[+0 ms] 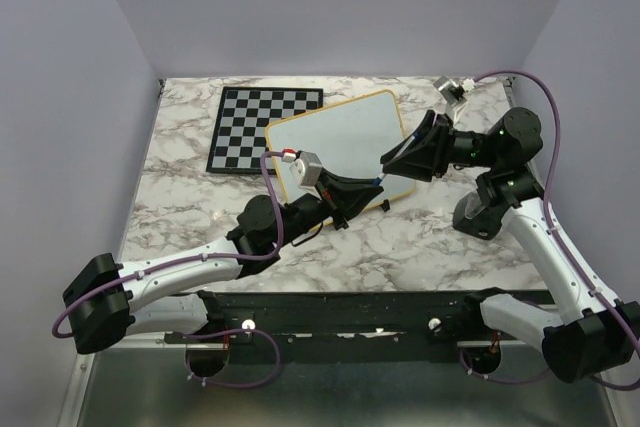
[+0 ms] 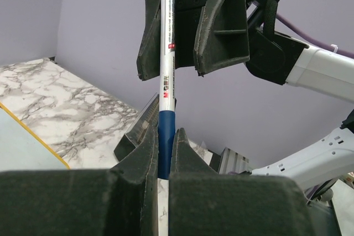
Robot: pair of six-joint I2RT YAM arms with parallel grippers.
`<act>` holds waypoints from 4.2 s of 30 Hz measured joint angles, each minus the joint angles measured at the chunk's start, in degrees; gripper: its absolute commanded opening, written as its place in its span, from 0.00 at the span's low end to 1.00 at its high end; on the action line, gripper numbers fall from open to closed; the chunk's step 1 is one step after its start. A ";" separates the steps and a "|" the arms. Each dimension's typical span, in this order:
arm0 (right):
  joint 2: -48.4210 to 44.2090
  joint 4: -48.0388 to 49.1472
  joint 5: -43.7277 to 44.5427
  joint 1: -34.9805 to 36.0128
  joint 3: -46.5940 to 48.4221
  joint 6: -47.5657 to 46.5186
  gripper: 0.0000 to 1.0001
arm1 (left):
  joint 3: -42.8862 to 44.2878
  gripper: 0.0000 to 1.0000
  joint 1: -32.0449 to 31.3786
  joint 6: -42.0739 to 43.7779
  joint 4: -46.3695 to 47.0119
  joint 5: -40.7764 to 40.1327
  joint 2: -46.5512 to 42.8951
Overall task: Write a sentence on the whiteboard
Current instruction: Open the pen cap of the whiteboard marker, then place the pen cap at the center of the board.
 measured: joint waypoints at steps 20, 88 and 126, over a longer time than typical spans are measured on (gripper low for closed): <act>0.28 -0.02 -0.02 0.76 -0.28 -0.33 0.39 | 0.02 0.00 -0.11 0.44 1.36 0.50 0.59; 9.09 -10.34 -1.88 -7.89 22.32 -9.09 0.00 | -11.52 0.00 1.31 2.51 -15.98 0.61 -15.80; -11.47 -35.63 24.39 -19.19 2.47 -42.66 0.01 | 17.97 0.32 -7.61 -7.65 -20.94 -6.34 47.87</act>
